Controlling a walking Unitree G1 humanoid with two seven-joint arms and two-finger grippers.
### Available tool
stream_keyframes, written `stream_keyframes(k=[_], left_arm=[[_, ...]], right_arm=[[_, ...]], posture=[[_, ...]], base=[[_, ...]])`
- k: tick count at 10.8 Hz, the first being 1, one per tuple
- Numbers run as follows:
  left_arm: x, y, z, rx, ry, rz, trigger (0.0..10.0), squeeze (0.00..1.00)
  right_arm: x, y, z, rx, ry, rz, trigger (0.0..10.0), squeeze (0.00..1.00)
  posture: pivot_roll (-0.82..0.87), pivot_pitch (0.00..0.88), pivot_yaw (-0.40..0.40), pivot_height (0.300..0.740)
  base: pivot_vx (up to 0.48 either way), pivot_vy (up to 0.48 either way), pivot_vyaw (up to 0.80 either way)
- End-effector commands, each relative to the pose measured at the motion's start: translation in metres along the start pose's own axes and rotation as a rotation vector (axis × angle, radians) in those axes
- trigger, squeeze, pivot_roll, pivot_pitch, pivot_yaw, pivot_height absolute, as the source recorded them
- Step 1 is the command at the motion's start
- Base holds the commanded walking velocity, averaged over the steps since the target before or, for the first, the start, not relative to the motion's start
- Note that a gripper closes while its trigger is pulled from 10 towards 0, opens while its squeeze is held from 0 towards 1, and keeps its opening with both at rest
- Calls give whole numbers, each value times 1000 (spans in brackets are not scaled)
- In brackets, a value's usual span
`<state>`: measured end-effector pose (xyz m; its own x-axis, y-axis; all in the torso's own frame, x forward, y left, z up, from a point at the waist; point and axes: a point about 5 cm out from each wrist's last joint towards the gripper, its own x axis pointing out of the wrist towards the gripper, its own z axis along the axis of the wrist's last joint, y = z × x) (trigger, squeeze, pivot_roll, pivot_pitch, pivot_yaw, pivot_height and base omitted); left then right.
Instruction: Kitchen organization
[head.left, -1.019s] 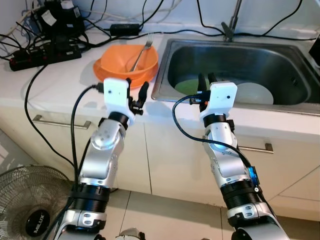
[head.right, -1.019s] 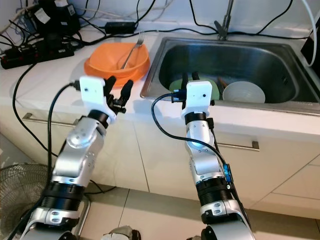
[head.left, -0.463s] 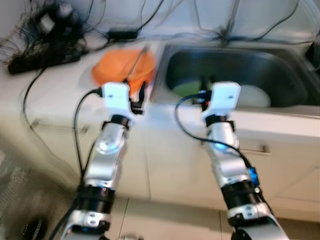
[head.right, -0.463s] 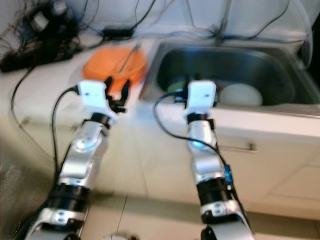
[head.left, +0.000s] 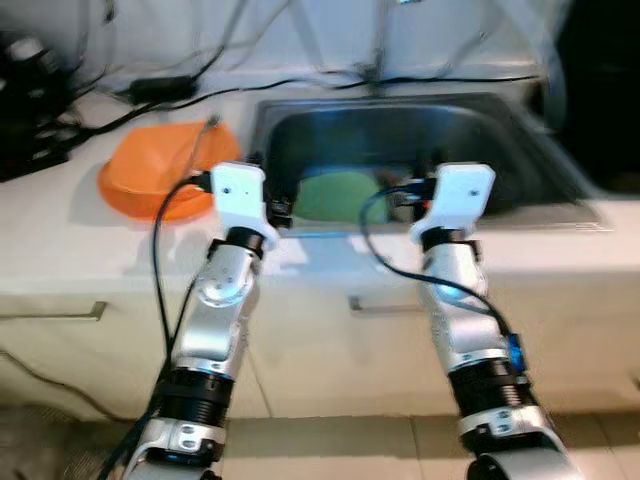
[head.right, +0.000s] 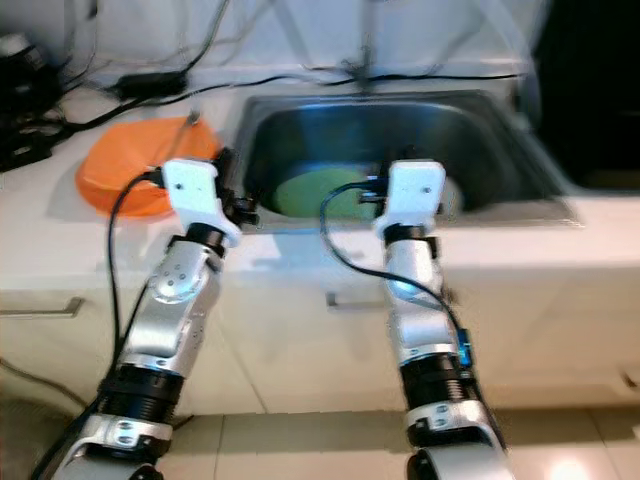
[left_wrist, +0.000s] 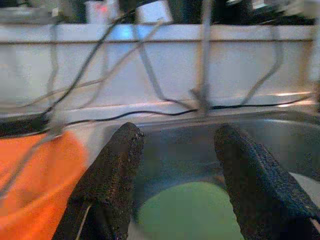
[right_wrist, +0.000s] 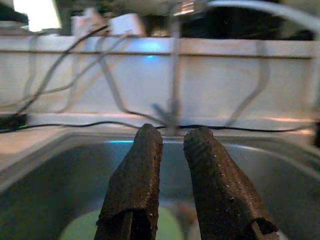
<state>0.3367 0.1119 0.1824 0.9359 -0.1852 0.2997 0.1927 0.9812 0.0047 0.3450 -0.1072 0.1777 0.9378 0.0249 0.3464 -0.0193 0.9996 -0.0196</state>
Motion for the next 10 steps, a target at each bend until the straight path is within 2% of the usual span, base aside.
stream_keyframes(k=[1,6,10], left_arm=[[2,1,5,11,-20,8,10000,0],[4,1,13,13,-48,17,10000,0],[4,1,14,15,-50,17,10000,0]], right_arm=[[2,2,3,-3,-10,10,10000,0],[3,6,5,-40,-22,42,10000,0],[3,5,4,-20,-21,38,10000,0]], posture=[[137,0,40,740],[142,0,34,740],[141,0,35,740]], base=[[292,0,0],[295,0,0],[297,0,102]])
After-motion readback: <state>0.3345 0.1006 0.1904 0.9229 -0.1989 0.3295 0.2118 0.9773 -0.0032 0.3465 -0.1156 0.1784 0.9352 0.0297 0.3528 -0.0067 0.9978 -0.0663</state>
